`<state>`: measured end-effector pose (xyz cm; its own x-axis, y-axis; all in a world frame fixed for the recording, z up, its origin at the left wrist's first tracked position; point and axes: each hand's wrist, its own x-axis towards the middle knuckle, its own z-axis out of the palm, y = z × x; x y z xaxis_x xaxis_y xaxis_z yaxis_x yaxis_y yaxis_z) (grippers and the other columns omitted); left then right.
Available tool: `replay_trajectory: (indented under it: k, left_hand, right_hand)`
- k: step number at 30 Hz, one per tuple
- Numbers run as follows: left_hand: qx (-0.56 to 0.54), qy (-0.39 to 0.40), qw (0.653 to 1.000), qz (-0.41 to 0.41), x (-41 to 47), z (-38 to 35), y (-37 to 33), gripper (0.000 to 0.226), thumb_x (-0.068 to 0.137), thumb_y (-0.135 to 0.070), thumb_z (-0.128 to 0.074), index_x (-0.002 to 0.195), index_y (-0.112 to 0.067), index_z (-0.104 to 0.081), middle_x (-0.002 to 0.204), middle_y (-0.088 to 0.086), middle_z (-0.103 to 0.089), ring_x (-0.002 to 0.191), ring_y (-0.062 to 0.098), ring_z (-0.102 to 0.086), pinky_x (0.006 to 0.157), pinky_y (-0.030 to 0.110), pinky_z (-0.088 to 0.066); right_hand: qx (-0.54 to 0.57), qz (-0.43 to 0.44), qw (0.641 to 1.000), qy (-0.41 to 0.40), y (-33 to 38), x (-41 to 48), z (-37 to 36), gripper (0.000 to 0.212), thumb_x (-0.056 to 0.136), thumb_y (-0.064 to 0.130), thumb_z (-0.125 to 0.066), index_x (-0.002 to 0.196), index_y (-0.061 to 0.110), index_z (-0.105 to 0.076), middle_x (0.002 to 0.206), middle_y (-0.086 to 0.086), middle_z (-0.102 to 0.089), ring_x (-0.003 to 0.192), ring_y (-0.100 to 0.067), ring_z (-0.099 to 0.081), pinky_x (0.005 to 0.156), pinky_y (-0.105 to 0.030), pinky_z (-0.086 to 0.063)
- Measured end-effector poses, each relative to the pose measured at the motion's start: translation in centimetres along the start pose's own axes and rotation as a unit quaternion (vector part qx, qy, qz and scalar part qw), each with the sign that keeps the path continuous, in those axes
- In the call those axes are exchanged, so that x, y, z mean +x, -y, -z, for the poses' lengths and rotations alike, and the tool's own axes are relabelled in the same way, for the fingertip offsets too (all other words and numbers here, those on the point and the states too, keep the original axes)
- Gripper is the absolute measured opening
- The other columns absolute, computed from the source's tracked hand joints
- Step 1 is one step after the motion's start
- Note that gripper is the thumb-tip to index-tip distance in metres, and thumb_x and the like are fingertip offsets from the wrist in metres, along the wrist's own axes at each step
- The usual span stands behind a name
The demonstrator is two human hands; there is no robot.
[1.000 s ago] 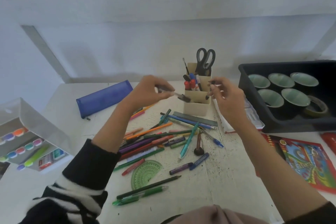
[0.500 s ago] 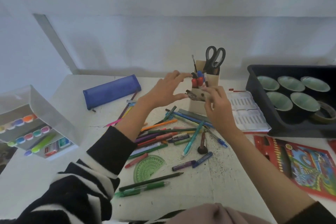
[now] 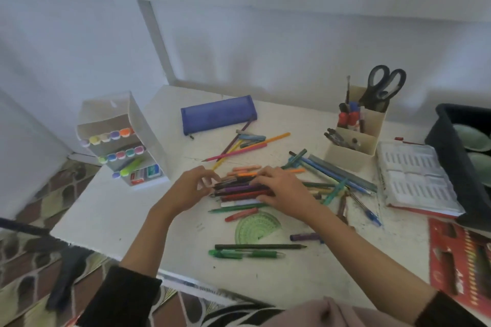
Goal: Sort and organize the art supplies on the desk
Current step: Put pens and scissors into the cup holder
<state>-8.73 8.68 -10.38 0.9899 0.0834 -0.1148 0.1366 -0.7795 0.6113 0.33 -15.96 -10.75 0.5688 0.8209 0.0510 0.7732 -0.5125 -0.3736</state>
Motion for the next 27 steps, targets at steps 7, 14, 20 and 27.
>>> replay_trajectory:
  k: [7,14,20,27]
  left_hand:
    - [-0.045,-0.092,0.995,-0.01,-0.6,-1.3,-0.5,0.028,0.087,-0.01,-0.066,0.113,-0.02,-0.065,0.099,0.0,-0.056,0.088,0.016,-0.057,0.081,0.02,-0.044]
    - [-0.073,-0.122,0.99,-0.023,-0.9,-2.2,-1.7,0.027,0.088,-0.005,-0.064,0.11,-0.02,-0.065,0.102,-0.001,-0.054,0.091,0.017,-0.056,0.086,0.024,-0.045]
    - [-0.088,-0.114,0.989,-0.018,-0.9,-3.7,-2.3,0.02,0.082,-0.012,-0.072,0.101,-0.016,-0.066,0.103,-0.001,-0.053,0.097,0.017,-0.053,0.09,0.03,-0.045]
    - [-0.037,-0.111,0.993,-0.014,-0.9,-4.1,-2.1,0.014,0.081,-0.019,-0.074,0.093,-0.022,-0.066,0.095,-0.008,-0.048,0.095,0.011,-0.045,0.083,0.026,-0.04]
  right_hand:
    - [0.004,-0.103,0.994,-0.021,-1.8,0.6,0.5,0.03,0.086,0.037,-0.062,0.115,0.031,-0.061,0.115,0.003,-0.052,0.107,-0.02,-0.05,0.086,-0.038,-0.042]
    - [0.015,-0.179,0.98,-0.082,-3.9,0.2,1.9,0.014,0.086,0.023,-0.065,0.1,0.023,-0.07,0.091,0.003,-0.057,0.097,-0.023,-0.055,0.084,-0.039,-0.045]
    - [0.053,-0.155,0.985,-0.057,-4.0,-2.0,1.6,0.032,0.079,0.025,-0.073,0.11,0.03,-0.067,0.1,0.004,-0.057,0.097,-0.019,-0.052,0.083,-0.045,-0.046]
    - [0.005,-0.142,0.985,-0.101,-3.3,-3.3,1.2,0.031,0.081,0.025,-0.071,0.111,0.028,-0.066,0.111,0.006,-0.058,0.103,-0.017,-0.047,0.079,-0.035,-0.034]
